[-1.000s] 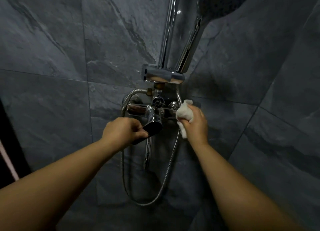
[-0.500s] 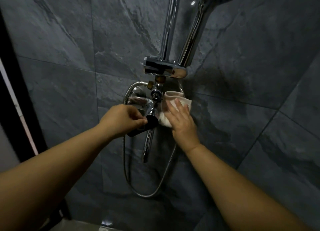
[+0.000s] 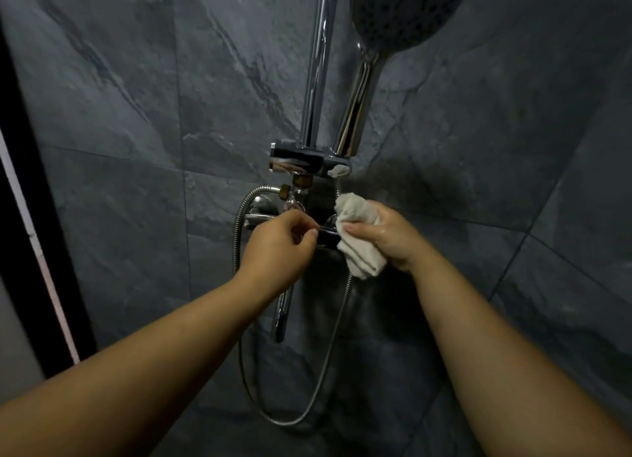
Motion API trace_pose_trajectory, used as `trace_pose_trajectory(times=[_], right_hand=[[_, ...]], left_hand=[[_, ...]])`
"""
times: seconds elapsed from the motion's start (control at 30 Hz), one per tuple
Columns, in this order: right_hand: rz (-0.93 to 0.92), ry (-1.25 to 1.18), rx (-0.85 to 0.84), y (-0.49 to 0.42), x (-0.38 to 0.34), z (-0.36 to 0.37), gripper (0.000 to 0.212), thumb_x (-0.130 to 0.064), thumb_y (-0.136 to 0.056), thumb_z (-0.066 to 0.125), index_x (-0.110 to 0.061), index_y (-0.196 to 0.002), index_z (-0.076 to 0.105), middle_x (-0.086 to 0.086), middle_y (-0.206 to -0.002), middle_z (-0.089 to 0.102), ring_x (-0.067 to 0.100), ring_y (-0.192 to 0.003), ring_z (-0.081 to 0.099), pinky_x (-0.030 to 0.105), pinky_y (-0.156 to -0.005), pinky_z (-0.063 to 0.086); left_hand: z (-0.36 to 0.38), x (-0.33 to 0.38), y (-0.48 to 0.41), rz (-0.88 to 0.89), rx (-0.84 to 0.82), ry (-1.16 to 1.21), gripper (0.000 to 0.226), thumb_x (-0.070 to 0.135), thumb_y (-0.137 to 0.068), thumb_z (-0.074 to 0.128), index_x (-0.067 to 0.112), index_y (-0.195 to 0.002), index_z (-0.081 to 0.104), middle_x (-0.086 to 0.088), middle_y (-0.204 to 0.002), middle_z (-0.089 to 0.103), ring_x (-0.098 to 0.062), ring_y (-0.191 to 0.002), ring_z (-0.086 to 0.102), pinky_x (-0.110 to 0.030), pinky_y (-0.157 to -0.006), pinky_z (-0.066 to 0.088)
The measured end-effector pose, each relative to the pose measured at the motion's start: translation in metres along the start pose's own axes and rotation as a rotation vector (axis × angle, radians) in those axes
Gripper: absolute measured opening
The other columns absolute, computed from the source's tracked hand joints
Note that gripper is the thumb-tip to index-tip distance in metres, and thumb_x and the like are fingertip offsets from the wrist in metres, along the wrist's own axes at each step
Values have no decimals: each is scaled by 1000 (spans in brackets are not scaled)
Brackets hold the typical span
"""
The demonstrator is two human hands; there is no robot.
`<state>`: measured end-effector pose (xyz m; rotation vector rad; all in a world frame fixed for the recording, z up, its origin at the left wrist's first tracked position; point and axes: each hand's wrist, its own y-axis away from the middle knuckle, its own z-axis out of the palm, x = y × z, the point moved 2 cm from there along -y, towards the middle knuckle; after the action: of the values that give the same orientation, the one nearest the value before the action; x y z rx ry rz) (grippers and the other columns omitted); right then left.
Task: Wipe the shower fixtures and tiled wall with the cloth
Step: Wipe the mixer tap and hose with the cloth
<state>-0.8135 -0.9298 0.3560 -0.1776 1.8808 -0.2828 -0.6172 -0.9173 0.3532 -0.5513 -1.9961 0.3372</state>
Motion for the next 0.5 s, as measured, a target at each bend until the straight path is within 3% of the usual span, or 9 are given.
trace_pose_trajectory(times=[0.1,0.17,0.3,0.5], right_hand=[[14,-17,-40,-2,-6,-3,22,-2,-83,64,-13,-101,59,1,-90,65,11,-85,60,25,-80,47],[-7,-134,-88,3,-7,-6,24,-9,-80,69,-14,-101,60,1,-92,65,11,-86,60,22,-80,48],[2,-400,-248,16,-13,0,68,-36,-50,89,-11,-106,60,9,-93,67,19,-86,63,32,-82,51],[-72,-726,-4,-2,-35,-15,58,-33,-41,93,-12,-91,73,10,-87,70,21,-79,68,37,-82,54]], left_hand=[[-8,-1,-4,10,142,46,9,21,-88,58,24,-94,64,7,-86,62,-13,-80,61,-36,-76,54],[-15,1,-9,48,254,29,12,19,-87,57,23,-97,61,6,-97,55,-17,-92,58,-39,-84,50],[-21,2,-19,32,253,75,19,19,-88,54,22,-107,57,7,-106,47,-20,-111,50,-45,-95,46],[-20,3,-23,-26,196,139,13,22,-90,50,31,-99,53,4,-105,51,-22,-108,53,-46,-92,48]])
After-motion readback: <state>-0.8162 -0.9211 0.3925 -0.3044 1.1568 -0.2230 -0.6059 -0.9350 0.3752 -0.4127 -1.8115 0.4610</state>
